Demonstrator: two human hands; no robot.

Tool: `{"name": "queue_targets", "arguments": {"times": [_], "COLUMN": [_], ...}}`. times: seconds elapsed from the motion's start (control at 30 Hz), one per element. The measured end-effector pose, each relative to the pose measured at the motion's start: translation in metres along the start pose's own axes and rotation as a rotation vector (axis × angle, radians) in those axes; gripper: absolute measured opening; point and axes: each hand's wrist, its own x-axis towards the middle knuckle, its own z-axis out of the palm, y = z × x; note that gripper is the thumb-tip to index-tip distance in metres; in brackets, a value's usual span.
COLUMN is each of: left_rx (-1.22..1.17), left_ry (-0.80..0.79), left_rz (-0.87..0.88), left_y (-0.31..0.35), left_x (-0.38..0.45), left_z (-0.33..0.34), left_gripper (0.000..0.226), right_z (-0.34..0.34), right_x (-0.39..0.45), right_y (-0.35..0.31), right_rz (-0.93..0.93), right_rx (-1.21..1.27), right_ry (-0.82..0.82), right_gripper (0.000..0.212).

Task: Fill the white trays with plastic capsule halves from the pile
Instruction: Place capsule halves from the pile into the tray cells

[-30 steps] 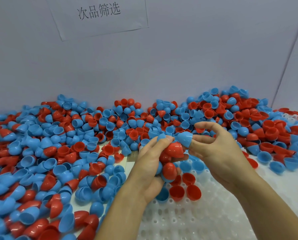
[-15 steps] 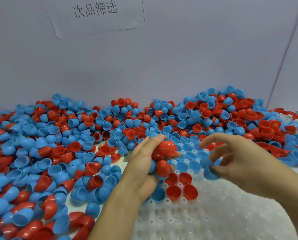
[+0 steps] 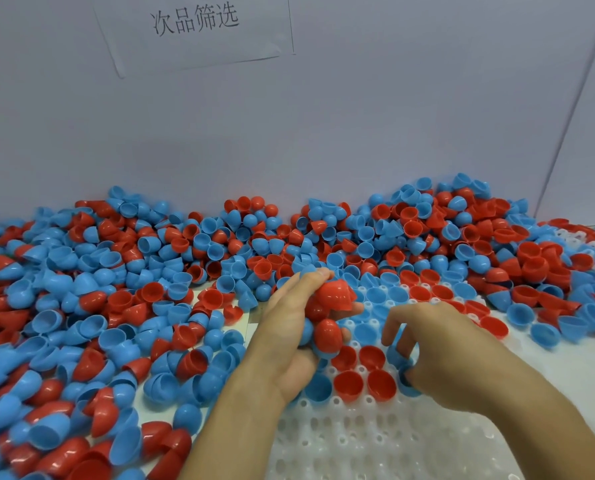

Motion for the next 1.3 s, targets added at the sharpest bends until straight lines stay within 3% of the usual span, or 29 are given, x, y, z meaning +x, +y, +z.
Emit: {"name": "queue_targets", "arguments": {"times": [0.17, 0.47, 0.7, 0.9, 1.17, 1.3], "left_rx": [-0.004, -0.013, -0.012, -0.003, -0.004, 0.01], "left_ry": [-0.006, -0.002, -0.004, -0.006, -0.002, 0.015], "left_rz": [0.0, -0.003, -0.008, -0.015, -0.011, 0.009], "left_y": [0.001, 0.002, 0.002, 0.001, 0.0, -0.001], "left_x": [-0.001, -0.001, -0.002, -0.003, 0.0, 0.001], "left_z": [0.0, 0.0, 0.001, 0.003, -0.001, -0.001], "left_gripper": [0.044, 0.039, 0.042, 0.039, 0.028, 0.027], "right_z": [-0.003, -0.007, -0.003, -0.004, 0.011, 0.009], "right_x": [-0.002, 0.001, 0.005, 0.009, 0.023, 0.026], "right_y": [0.007, 0.011, 0.015, -0.003, -0.019, -0.013], "right_rz": [-0.04, -0.092, -0.127, -0.265, -0.254, -0.249], "right_rx": [0.052, 0.093, 0.093, 0.498, 0.715, 0.714], "right_ry": [-0.024, 0.049, 0.056, 0.375, 0.317, 0.417], "right_gripper": [0.046, 0.022, 0.021, 0.013, 0.016, 0.018]}}
